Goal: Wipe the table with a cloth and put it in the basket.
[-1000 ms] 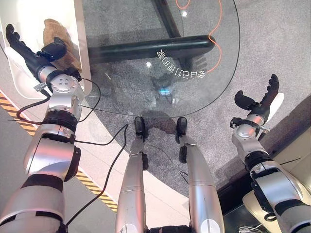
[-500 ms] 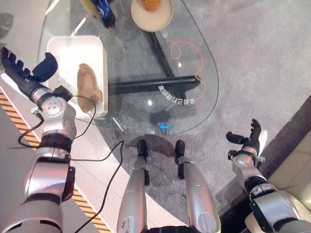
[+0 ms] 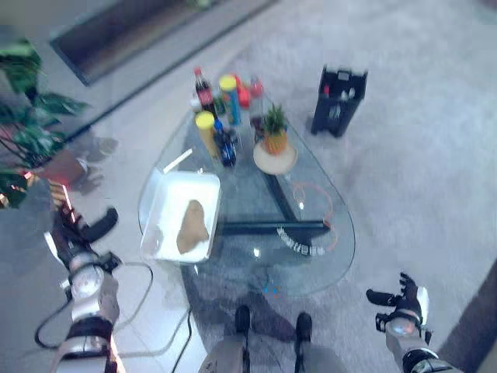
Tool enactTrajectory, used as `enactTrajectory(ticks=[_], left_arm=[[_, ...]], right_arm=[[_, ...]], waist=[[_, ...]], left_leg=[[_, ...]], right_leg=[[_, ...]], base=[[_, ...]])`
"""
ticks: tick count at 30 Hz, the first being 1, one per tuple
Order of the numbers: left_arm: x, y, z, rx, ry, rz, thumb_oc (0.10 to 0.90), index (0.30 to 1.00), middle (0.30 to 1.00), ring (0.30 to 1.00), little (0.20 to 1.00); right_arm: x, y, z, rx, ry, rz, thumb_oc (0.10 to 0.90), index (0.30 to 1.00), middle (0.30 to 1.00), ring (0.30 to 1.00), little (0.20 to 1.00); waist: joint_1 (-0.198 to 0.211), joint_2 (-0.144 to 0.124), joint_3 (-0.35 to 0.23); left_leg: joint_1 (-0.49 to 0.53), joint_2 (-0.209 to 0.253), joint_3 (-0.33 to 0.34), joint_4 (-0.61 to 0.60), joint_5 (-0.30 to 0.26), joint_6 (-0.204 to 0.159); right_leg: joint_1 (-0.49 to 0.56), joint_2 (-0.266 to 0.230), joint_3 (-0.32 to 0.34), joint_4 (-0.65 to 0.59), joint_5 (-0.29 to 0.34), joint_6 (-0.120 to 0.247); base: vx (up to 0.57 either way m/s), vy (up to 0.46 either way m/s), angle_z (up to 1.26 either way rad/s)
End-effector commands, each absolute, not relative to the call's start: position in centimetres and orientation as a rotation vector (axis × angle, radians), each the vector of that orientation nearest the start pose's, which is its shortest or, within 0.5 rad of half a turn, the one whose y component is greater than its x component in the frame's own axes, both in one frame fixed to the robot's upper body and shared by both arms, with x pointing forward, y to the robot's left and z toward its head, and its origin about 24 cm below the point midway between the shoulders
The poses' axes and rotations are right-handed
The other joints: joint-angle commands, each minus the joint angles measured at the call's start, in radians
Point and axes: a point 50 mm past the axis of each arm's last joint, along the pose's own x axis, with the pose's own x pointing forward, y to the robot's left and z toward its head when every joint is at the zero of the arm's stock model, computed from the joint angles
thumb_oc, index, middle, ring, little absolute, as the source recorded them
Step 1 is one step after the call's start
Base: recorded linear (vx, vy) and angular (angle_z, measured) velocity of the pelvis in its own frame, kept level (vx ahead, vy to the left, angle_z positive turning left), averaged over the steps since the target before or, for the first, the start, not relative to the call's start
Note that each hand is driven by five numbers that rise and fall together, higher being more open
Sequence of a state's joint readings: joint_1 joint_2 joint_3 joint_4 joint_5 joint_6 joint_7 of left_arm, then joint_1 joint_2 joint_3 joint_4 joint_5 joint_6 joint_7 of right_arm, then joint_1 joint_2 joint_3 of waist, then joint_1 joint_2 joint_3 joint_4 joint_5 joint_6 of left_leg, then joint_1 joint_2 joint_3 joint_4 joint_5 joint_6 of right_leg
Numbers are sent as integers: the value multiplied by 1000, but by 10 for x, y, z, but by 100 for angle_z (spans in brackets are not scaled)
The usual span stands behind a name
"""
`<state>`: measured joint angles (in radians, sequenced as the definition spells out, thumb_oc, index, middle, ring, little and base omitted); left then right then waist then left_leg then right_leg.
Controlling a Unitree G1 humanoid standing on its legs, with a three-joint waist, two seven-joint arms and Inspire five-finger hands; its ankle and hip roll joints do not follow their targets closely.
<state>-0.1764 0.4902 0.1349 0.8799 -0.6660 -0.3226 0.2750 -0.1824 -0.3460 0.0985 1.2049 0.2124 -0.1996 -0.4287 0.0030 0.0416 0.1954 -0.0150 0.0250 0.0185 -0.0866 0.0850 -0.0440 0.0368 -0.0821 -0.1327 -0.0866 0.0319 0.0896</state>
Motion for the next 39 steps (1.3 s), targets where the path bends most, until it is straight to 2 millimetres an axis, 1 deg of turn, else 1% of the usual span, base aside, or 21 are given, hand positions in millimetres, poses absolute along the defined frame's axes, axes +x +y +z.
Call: enactTrajectory(ticks=[1, 5, 7, 8, 11, 12, 14, 16, 19, 21, 23, 25, 29, 39], left_arm=[[202, 350, -43, -59, 349, 750, 800, 900, 900, 900, 900], [172, 333, -82, -69, 547, 685, 800, 900, 900, 900, 900], [158, 323, -97, -54, 656, 625, 800, 900, 900, 900, 900], [148, 315, -108, -41, 730, 580, 800, 900, 900, 900, 900], [134, 303, -122, -31, 843, 513, 800, 900, 900, 900, 900], [122, 296, -131, -48, 934, 472, 800, 900, 900, 900, 900], [110, 290, -139, 3, 1037, 424, 800, 900, 900, 900, 900], [106, 286, -142, -8, 1086, 409, 800, 900, 900, 900, 900], [93, 280, -149, 0, 1206, 379, 800, 900, 900, 900, 900], [83, 275, -153, 26, 1289, 310, 800, 900, 900, 900, 900], [76, 270, -156, 17, 1341, 270, 800, 900, 900, 900, 900], [73, 268, -158, 33, 1355, 248, 800, 900, 900, 900, 900], [77, 263, -159, 27, 1354, 225, 800, 900, 900, 900, 900], [86, 259, -158, 46, 1312, 201, 800, 900, 900, 900, 900]], right_arm=[[136, -308, -117, -469, 899, -590, 800, 900, 900, 900, 900], [123, -304, -125, -484, 984, -530, 800, 900, 900, 900, 900], [117, -302, -130, -502, 1036, -479, 800, 900, 900, 900, 900], [114, -299, -133, -505, 1072, -444, 800, 900, 900, 900, 900], [109, -296, -137, -499, 1120, -411, 800, 900, 900, 900, 900], [105, -293, -140, -490, 1160, -373, 800, 900, 900, 900, 900], [98, -288, -144, -479, 1219, -323, 800, 900, 900, 900, 900], [96, -286, -146, -473, 1246, -301, 800, 900, 900, 900, 900], [88, -283, -149, -454, 1314, -252, 800, 900, 900, 900, 900], [84, -280, -152, -460, 1352, -214, 800, 900, 900, 900, 900], [80, -278, -153, -455, 1385, -197, 800, 900, 900, 900, 900], [78, -277, -154, -464, 1409, -170, 800, 900, 900, 900, 900], [79, -275, -154, -474, 1427, -142, 800, 900, 900, 900, 900], [83, -271, -155, -496, 1421, -107, 800, 900, 900, 900, 900]], waist=[[20, -21, -134], [24, -25, -149], [22, -25, -153], [21, -27, -155], [19, -28, -158], [17, -28, -160], [15, -27, -160], [14, -27, -160], [11, -25, -161], [10, -24, -163], [7, -21, -162], [6, -18, -162], [4, -17, -159], [-3, -26, -154]], left_leg=[[17, -46, 4, 3, -96, 0], [45, -38, 14, -1, -105, 0], [52, -36, 19, -1, -107, 1], [59, -34, 21, 1, -109, 3], [67, -34, 23, 4, -111, 5], [73, -32, 24, 4, -112, 6], [78, -31, 27, 5, -113, 7], [81, -30, 28, 5, -113, 6], [91, -29, 29, 3, -116, 5], [93, -27, 33, 3, -115, 5], [98, -26, 35, 3, -117, 4], [102, -25, 37, 1, -117, 5], [106, -23, 40, -1, -117, 3], [103, -4, 78, -1, -114, -3]], right_leg=[[-35, -9, -10, 65, -44, 20], [-1, -14, -29, 52, -45, 22], [5, -13, -33, 55, -49, 20], [12, -13, -38, 57, -52, 18], [19, -12, -40, 60, -56, 17], [24, -11, -39, 60, -57, 16], [30, -12, -39, 62, -59, 16], [32, -12, -39, 62, -58, 16], [41, -13, -41, 58, -59, 16], [43, -13, -41, 56, -58, 15], [48, -14, -41, 54, -58, 16], [50, -13, -41, 52, -57, 15], [53, -14, -42, 50, -56, 15], [50, -21, -56, 40, -46, 20]], base=[[57, -3, 0], [12, -1, 0], [0, 0, 0], [0, 0, 0], [0, 0, 0], [0, 0, 0], [0, 0, 0], [0, 0, 0], [40, 7, -1], [15, 7, 0], [41, 21, -3], [38, 20, -2], [15, 11, -1], [2, 1, -1]])
